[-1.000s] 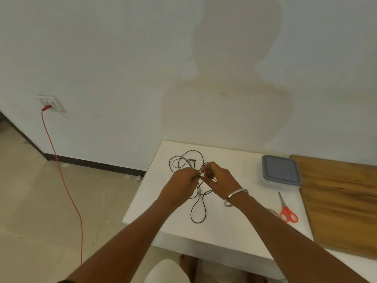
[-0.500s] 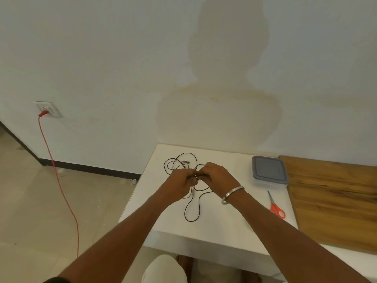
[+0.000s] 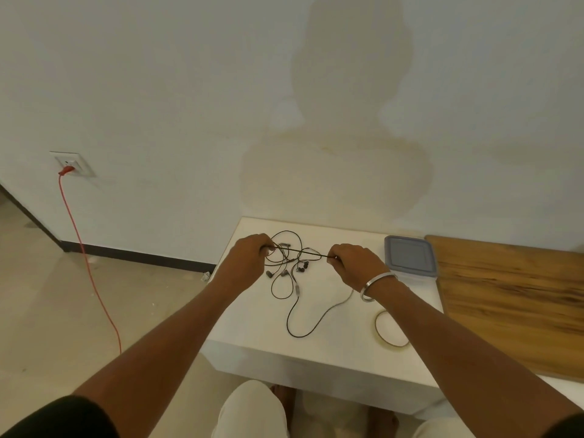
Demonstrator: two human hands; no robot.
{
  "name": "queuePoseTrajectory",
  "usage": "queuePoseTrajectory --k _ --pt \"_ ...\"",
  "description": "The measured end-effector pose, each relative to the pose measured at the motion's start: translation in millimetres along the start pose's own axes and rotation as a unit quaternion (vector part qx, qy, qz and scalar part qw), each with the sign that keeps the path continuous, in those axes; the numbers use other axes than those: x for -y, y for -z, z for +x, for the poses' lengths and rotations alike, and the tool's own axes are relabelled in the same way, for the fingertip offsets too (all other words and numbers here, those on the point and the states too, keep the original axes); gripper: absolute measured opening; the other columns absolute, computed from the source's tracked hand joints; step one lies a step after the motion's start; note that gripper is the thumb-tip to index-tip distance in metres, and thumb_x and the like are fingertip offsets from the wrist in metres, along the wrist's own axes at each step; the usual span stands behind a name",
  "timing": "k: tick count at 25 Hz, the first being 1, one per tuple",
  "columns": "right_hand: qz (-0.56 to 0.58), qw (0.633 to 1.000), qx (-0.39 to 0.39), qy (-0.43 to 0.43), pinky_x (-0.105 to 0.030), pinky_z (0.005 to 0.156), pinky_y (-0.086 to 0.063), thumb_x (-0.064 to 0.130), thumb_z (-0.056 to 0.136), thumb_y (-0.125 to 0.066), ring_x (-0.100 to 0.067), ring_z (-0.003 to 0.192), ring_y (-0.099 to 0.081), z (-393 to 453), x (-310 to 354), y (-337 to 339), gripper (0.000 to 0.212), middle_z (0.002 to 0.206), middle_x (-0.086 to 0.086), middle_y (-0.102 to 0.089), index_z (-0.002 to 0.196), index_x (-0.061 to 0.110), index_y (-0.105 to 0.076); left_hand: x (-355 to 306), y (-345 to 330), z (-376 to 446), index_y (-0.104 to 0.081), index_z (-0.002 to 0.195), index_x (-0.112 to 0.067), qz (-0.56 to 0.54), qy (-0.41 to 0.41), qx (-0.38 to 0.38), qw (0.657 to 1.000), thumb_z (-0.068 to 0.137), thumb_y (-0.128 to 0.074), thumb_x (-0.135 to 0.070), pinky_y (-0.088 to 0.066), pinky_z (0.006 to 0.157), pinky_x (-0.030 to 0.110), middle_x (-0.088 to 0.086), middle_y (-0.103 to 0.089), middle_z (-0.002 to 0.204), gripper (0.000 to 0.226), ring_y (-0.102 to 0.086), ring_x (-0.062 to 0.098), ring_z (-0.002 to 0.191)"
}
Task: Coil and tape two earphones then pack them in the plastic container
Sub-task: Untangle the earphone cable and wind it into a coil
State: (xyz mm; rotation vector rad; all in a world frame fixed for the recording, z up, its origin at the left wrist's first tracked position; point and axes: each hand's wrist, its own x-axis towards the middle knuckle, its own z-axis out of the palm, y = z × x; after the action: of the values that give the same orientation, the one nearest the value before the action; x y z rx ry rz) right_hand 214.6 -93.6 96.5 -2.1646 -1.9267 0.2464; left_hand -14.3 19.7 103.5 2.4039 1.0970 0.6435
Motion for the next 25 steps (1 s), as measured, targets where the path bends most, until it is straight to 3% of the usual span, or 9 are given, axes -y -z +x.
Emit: queuePoseTrajectory --k 3,7,11,13,16,18,21,23,25 --pt "0.015 1.0 0.016 -0.004 -0.036 0.082 -0.047 0.028 0.097 -0.043 -0.02 0.087 -0.059 -2.5 -7.8 2.9 0.02 0.099 0.0 -0.066 0.101 0.018 -0.061 8.8 1.3 -3.7 -0.063 0.1 -0.011 0.023 0.02 0.014 0.999 0.095 -0.047 -0.004 -0.053 0.078 0.038 -0.001 -0.069 0.095 0.019 -0.062 0.018 0.086" --pt "0.21 0.977 0.03 -0.028 -0.033 0.083 -0.049 0.021 0.096 -0.049 -0.021 0.085 -0.062 -1.7 -4.0 9.9 0.019 0.089 -0.006 -0.066 0.09 0.018 -0.067 14.6 -9.6 -7.0 -0.063 0.095 -0.016 0.045 0.05 0.036 0.997 0.093 -0.046 -0.005 -0.051 0.084 0.044 -0.003 -0.065 0.094 0.02 -0.061 0.02 0.089" --pt "0.422 0.895 0.097 -0.109 -0.043 0.069 -0.058 0.016 0.099 -0.042 -0.03 0.07 -0.069 -3.4 4.4 16.3 0.02 0.074 -0.013 -0.065 0.098 0.006 -0.059 -2.0 -19.4 -5.6 -0.061 0.105 -0.015 0.052 0.083 0.039 0.994 0.092 -0.051 -0.006 -0.046 0.09 0.042 0.002 -0.056 0.113 0.019 -0.056 0.024 0.105" --pt "0.492 0.853 0.109 -0.134 -0.043 0.063 -0.06 0.015 0.101 -0.039 -0.036 0.069 -0.068 -5.5 8.4 16.6 0.021 0.073 -0.017 -0.063 0.102 0.002 -0.054 -15.3 -23.8 -5.5 -0.052 0.124 -0.014 0.071 0.103 0.047 0.991 0.085 -0.054 -0.001 -0.041 0.093 0.04 0.002 -0.043 0.13 0.04 -0.044 0.025 0.117" --pt "0.554 0.814 0.086 -0.151 -0.043 0.064 -0.06 0.013 0.102 -0.037 -0.04 0.07 -0.068 -5.6 12.6 11.3 0.019 0.075 -0.019 -0.061 0.099 0.002 -0.053 -39.7 -32.8 -7.8 -0.045 0.122 -0.009 -0.035 0.114 0.035 0.992 0.076 -0.051 0.01 -0.039 0.085 0.033 0.007 -0.036 0.124 0.051 -0.042 0.028 0.112" --pt "0.583 0.795 0.064 -0.155 -0.041 0.065 -0.06 0.01 0.102 -0.035 -0.038 0.069 -0.068 -2.9 14.0 6.2 0.019 0.077 -0.018 -0.061 0.098 0.002 -0.052 -55.2 -38.6 -11.3 -0.048 0.113 -0.009 -0.221 0.167 0.062 0.959 0.086 -0.055 0.001 -0.049 0.075 0.034 0.009 -0.046 0.113 0.029 -0.055 0.026 0.098" --pt "0.574 0.804 0.041 -0.151 -0.032 0.064 -0.06 0.008 0.101 -0.035 -0.028 0.066 -0.068 -0.4 12.9 1.3 0.02 0.081 -0.016 -0.064 0.101 0.0 -0.054 -66.6 -42.0 -16.3 -0.056 0.117 -0.006 -0.45 0.242 0.242 0.825 0.098 -0.055 -0.028 -0.059 0.079 0.037 0.012 -0.063 0.108 0.03 -0.07 0.028 0.089" --pt "0.552 0.82 0.035 -0.146 -0.027 0.065 -0.059 0.008 0.101 -0.036 -0.024 0.069 -0.068 -1.2 11.1 -0.6 0.021 0.084 -0.013 -0.065 0.102 0.0 -0.056 -66.7 -45.6 -20.2 -0.053 0.125 -0.004 -0.481 0.234 0.273 0.799 0.093 -0.064 -0.023 -0.058 0.078 0.031 0.013 -0.066 0.107 0.039 -0.071 0.028 0.088" --pt "0.548 0.823 0.029 -0.145 -0.029 0.067 -0.059 0.009 0.1 -0.039 -0.026 0.077 -0.068 -1.1 9.3 -3.5 0.021 0.09 -0.013 -0.063 0.1 0.002 -0.058 -62.9 -49.7 -22.0 -0.054 0.123 -0.001 -0.486 0.224 0.231 0.813 0.088 -0.068 -0.008 -0.058 0.076 0.028 0.012 -0.068 0.096 0.038 -0.071 0.023 0.078"
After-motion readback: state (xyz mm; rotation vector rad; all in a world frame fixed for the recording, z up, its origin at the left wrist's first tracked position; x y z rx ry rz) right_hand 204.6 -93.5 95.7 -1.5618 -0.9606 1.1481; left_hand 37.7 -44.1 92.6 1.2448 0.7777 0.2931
